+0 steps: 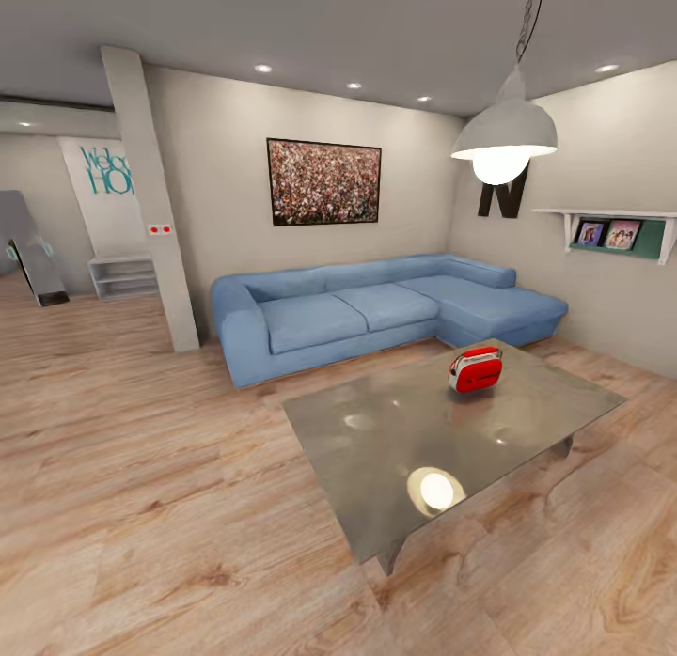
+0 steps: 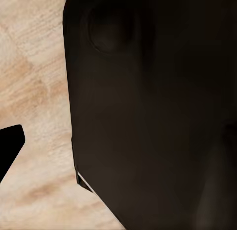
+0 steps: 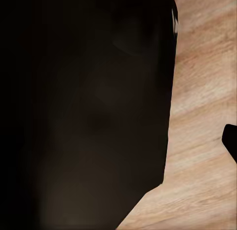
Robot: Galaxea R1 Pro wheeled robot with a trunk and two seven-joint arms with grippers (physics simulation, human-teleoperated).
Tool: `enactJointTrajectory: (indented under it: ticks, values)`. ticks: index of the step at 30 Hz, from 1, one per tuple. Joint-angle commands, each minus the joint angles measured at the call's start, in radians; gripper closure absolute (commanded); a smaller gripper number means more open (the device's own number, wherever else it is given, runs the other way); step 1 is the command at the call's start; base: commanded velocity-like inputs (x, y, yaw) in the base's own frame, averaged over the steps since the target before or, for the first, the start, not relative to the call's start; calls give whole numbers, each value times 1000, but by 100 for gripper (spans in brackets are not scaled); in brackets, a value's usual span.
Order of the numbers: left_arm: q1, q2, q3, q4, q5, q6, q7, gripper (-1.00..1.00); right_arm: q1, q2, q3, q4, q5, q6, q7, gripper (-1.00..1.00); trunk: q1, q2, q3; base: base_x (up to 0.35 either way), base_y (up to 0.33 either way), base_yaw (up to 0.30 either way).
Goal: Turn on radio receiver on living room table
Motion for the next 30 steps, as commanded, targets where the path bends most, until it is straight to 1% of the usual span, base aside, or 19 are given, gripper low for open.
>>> enactJointTrajectory:
  ticks: [1,7,11,13,15,20,22,24,26,30]
  values:
    - [6,-6,2,-2,1,-5,5,-100,6,6,0,6,-5,-4,-5,-100,0,0,0,0,0,0]
    - [40,-39,-4,-5,2,9,-5,-100,40,39,3,12,5,-13,3,-100,0,0,0,0,0,0]
    - [45,-62,-3,-7,2,11,-7,-100,63,62,3,9,6,-15,5,-100,0,0,0,0,0,0]
    - [46,-73,-1,-6,3,11,-7,-100,74,63,2,9,7,-15,5,-100,0,0,0,0,0,0]
    - [46,-76,1,-6,4,11,-7,-100,83,63,2,9,7,-15,5,-100,0,0,0,0,0,0]
    - [46,-94,0,-6,4,10,-7,-100,83,63,1,9,6,-16,5,-100,0,0,0,0,0,0]
    - [46,-98,-1,-6,2,2,-5,-100,83,63,1,7,6,-23,5,-100,0,0,0,0,0,0]
    - [46,-98,-5,-7,-1,-9,-2,-100,83,62,3,-4,6,-34,4,-100,0,0,0,0,0,0]
    - [46,-93,-7,-13,1,-21,0,-100,83,60,5,-16,7,-45,3,-100,0,0,0,0,0,0]
    - [46,-91,-8,-36,-4,-43,4,-100,80,40,2,-38,7,-68,2,-100,0,0,0,0,0,0]
